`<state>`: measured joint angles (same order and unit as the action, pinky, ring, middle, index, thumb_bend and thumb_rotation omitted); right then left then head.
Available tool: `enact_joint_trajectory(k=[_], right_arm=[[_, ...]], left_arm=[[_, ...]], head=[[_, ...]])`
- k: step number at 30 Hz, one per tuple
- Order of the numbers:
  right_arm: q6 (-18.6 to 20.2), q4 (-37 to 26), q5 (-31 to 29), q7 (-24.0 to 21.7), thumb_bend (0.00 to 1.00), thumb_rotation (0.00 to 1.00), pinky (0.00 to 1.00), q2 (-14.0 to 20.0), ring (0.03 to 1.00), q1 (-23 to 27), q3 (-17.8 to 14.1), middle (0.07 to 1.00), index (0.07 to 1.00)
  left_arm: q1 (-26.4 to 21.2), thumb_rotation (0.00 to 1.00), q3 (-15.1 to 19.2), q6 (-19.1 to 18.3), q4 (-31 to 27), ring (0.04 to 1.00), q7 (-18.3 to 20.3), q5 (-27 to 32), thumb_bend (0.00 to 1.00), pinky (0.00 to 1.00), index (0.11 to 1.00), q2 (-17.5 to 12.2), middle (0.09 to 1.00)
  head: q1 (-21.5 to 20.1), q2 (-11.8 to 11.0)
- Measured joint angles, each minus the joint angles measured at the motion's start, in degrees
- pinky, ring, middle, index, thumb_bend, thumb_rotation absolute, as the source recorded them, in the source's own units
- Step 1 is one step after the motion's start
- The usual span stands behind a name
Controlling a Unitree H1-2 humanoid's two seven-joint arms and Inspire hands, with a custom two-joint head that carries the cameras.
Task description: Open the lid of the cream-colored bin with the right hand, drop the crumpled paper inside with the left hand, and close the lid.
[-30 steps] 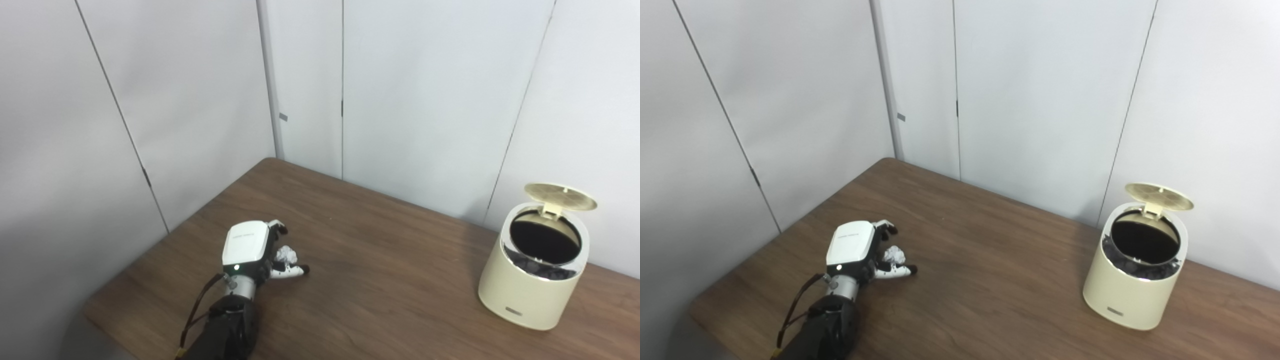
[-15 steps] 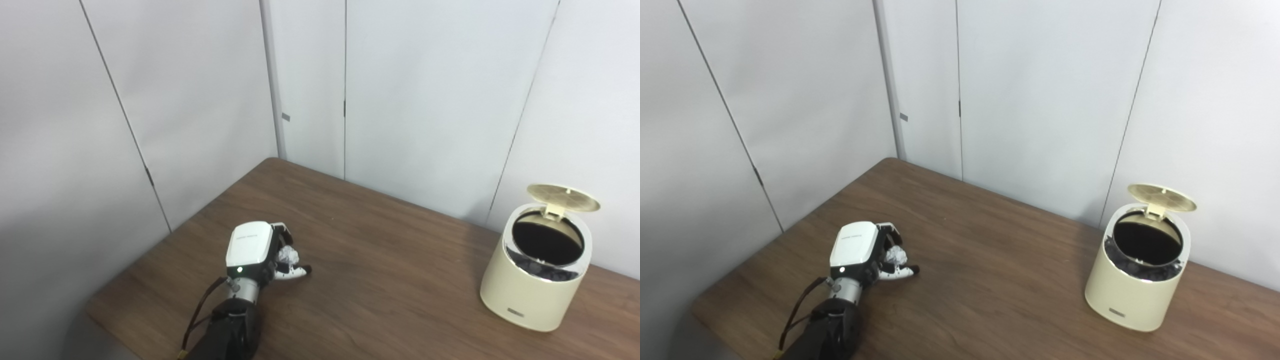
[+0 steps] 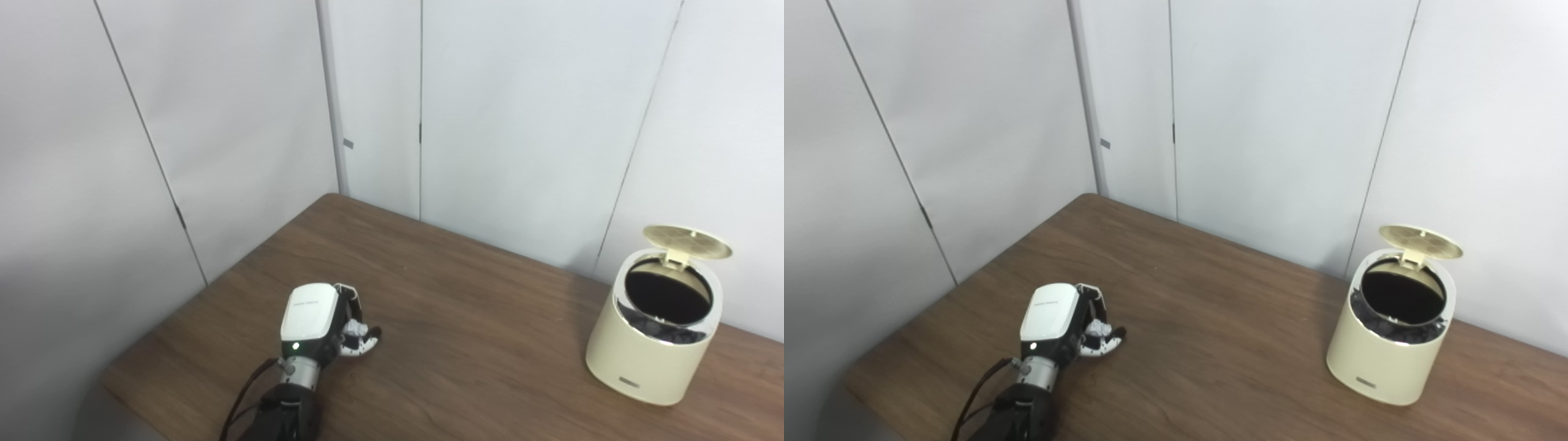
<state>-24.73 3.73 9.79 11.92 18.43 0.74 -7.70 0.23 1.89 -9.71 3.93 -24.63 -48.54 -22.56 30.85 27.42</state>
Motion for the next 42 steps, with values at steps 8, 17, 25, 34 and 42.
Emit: enact_joint_trajectory(k=[8,17,25,34,42], right_arm=[[0.00,-0.68,0.15,-0.04,0.29,0.88,0.53,-0.04,0.674,-0.49,-0.02,0.699,0.682],[0.02,-1.02,0.10,-0.29,0.31,0.87,0.52,-0.58,0.671,-0.77,-0.77,0.702,0.681],[0.06,-1.92,1.66,-0.29,0.36,0.87,0.54,-2.38,0.685,-0.83,-1.20,0.707,0.687],[0.01,-2.99,5.18,0.49,0.35,0.90,0.58,-4.61,0.712,-0.51,-0.25,0.714,0.702],[-0.03,-3.62,8.84,2.37,0.21,0.95,0.59,-7.29,0.707,0.41,2.55,0.723,0.699]], left_arm=[[-0.46,0.00,-0.26,3.75,1.24,0.141,-2.50,0.05,0.82,0.10,0.234,-0.25,0.199],[-0.60,0.00,-0.15,4.65,1.55,0.144,-3.37,-0.05,0.82,0.10,0.234,-0.33,0.202],[-0.33,0.00,-0.01,6.16,0.79,0.133,-4.03,0.02,0.82,0.09,0.224,-0.54,0.193],[0.51,0.00,-0.05,7.36,-6.07,0.153,-1.09,0.19,0.82,0.11,0.244,-1.16,0.213],[-1.23,0.00,1.03,11.48,-6.53,0.142,-0.05,1.90,0.81,0.10,0.236,-2.51,0.201]], head=[[-0.09,0.09],[-1.75,-0.44],[-6.93,-1.05],[-12.22,-1.49],[-18.02,-1.14]])
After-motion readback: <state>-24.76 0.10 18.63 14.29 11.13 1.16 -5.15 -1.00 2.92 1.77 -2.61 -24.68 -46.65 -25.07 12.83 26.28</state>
